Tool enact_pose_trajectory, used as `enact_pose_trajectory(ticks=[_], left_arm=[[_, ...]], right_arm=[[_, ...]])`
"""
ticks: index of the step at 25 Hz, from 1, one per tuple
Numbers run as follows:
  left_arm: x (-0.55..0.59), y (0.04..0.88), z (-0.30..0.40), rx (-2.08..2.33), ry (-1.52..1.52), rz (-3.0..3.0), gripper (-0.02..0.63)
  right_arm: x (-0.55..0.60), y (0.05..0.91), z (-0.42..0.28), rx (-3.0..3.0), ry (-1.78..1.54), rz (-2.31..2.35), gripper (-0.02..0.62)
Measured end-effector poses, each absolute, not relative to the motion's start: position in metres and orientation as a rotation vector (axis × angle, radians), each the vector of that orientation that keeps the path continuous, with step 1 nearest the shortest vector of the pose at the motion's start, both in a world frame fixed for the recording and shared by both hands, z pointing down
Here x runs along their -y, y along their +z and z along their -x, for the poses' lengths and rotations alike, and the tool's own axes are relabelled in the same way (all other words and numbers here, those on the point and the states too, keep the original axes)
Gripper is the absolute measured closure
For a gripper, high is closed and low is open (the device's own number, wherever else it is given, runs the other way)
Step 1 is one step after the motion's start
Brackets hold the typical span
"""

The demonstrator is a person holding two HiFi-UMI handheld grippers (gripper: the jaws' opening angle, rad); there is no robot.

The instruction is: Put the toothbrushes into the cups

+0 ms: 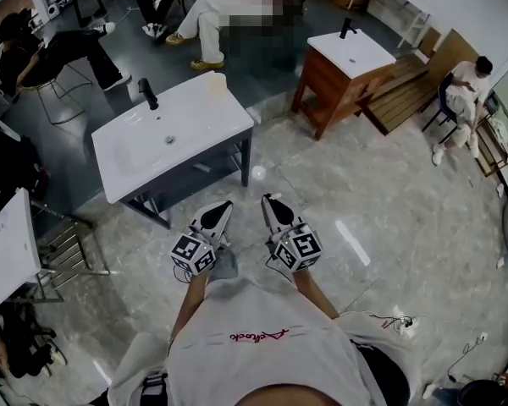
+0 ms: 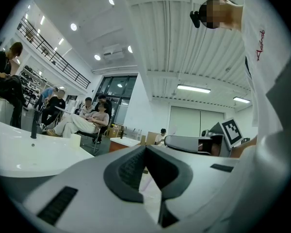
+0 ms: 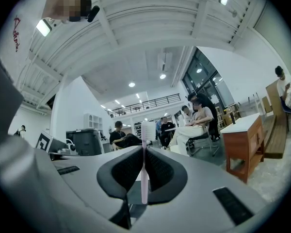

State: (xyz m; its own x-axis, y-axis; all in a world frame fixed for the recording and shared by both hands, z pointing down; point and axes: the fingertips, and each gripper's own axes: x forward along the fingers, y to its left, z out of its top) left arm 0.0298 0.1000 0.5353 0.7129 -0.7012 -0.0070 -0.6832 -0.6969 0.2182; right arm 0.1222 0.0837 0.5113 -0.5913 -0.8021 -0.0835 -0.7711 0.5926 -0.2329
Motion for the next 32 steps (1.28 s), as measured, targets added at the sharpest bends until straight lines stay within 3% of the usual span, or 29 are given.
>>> enact_pose_trajectory(ticks=[32], left_arm=[[0.137, 0.519, 0.071, 1.022, -0.156, -2.74, 0.594]], right_arm=[[0.149, 0.497, -0.003, -2.671, -0.249, 1.366, 0.586]])
